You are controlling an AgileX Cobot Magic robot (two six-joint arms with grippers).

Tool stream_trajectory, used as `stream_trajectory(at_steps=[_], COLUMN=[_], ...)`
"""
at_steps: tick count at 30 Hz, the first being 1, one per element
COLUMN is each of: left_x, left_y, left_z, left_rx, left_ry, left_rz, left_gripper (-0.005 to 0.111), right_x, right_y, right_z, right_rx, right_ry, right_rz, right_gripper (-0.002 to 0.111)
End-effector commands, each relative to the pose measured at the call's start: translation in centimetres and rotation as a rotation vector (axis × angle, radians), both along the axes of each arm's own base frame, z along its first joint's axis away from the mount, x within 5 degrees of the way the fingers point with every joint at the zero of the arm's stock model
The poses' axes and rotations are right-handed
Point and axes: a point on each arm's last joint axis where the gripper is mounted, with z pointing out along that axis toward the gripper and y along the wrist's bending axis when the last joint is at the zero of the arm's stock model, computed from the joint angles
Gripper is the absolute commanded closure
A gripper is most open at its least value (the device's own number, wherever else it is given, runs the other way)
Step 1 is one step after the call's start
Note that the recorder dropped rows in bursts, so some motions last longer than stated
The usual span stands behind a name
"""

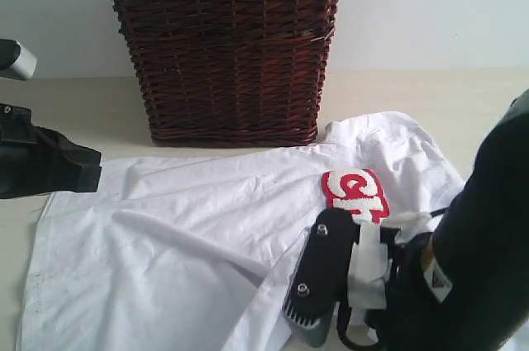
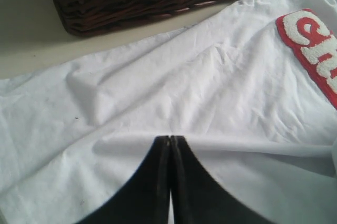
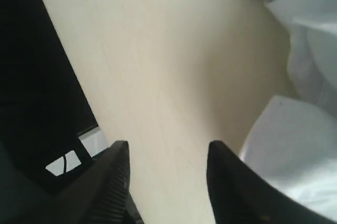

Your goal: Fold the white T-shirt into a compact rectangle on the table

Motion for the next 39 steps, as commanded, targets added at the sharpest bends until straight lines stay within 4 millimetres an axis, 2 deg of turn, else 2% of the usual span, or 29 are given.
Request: stream_trajectory(at_steps=[1, 5, 8, 13, 20, 24, 33, 39], left_x=[0.0, 0.0, 0.0, 0.1, 0.0, 0.0, 0.0, 0.0], left_y=[0.1, 0.1, 0.2, 0.2, 0.2, 0.2, 0.2, 0.2], left_z=[0.1, 0.1, 0.0, 0.1, 0.1, 0.1, 0.1, 0.1], left_rx=[-0.005, -0.005, -0.004, -0.004, -0.005, -0.007, -0.007, -0.007], left_ry=[-0.012, -0.012, -0.010, -0.015, -0.014, -0.013, -0.013, -0.013], left_rz=[0.014, 0.014, 0.014, 0.018, 0.018, 0.019, 0.019, 0.019], left_gripper=[0.107, 0.107, 0.107, 0.107, 0.107, 0.107, 0.107, 0.107], right_x=[1.7, 5.0, 5.8, 6.5, 7.4, 7.8, 7.3, 2.7], right_y=[-0.7, -1.2, -1.3, -1.9, -1.3, -1.0, -1.5, 1.3], right_z=[-3.5, -5.4, -5.7, -4.8, -3.8, -2.1, 0.3, -0.4], right_rx=[-0.237, -0.413, -0.457, -0.547, -0.522, -0.466, -0.426, -0.299], right_ry=[-0.110, -0.393, -0.482, -0.568, -0.644, -0.696, -0.728, -0.519], right_rz=[-0.181, -0.264, -0.282, -0.314, -0.323, -0.335, -0.297, 0.080], right_gripper=[0.063, 0.063, 0.063, 0.063, 0.063, 0.063, 0.063, 0.063])
